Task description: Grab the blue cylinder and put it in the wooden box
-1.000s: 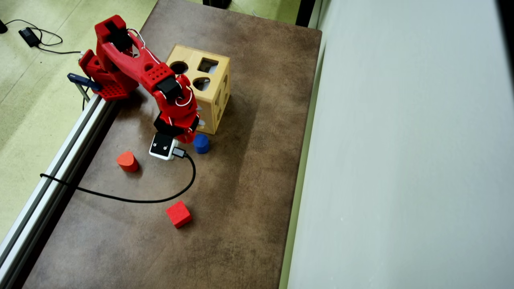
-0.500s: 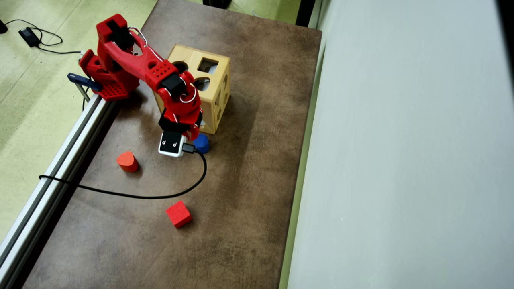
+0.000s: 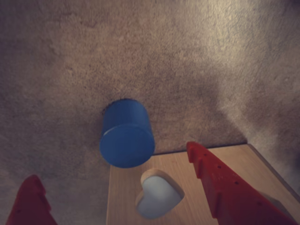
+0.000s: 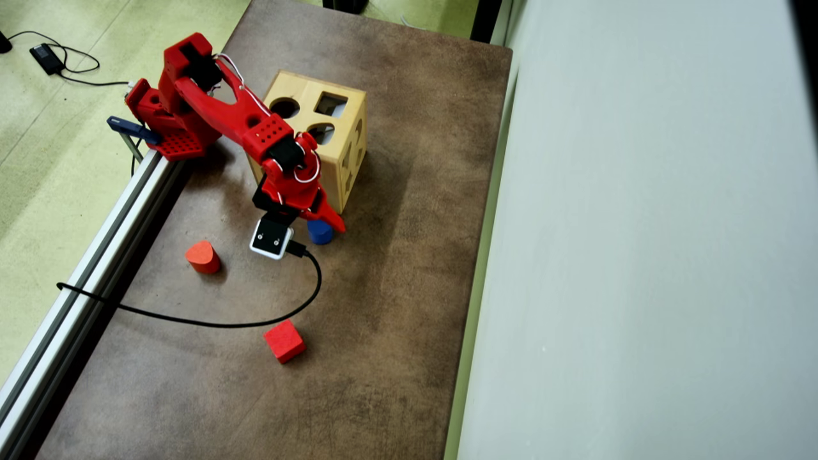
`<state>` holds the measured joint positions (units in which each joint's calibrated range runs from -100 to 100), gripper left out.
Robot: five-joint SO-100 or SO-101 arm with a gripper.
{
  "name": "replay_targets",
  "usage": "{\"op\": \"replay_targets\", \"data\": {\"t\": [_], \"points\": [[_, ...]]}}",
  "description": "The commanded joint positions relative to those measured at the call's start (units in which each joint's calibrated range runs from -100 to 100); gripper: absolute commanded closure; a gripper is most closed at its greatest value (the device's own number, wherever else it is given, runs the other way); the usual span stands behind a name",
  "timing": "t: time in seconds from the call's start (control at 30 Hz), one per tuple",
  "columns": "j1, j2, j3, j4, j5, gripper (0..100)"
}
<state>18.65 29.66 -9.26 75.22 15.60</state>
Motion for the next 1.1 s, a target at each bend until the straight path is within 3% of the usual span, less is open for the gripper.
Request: {"op": "replay_targets", "data": {"t": [0.0, 1.07], "points": [[-1.12, -0.32, -2.46, -0.31, -0.1, 54], [-4.76, 7.92, -2.37, -7.55, -0.1, 55]]}}
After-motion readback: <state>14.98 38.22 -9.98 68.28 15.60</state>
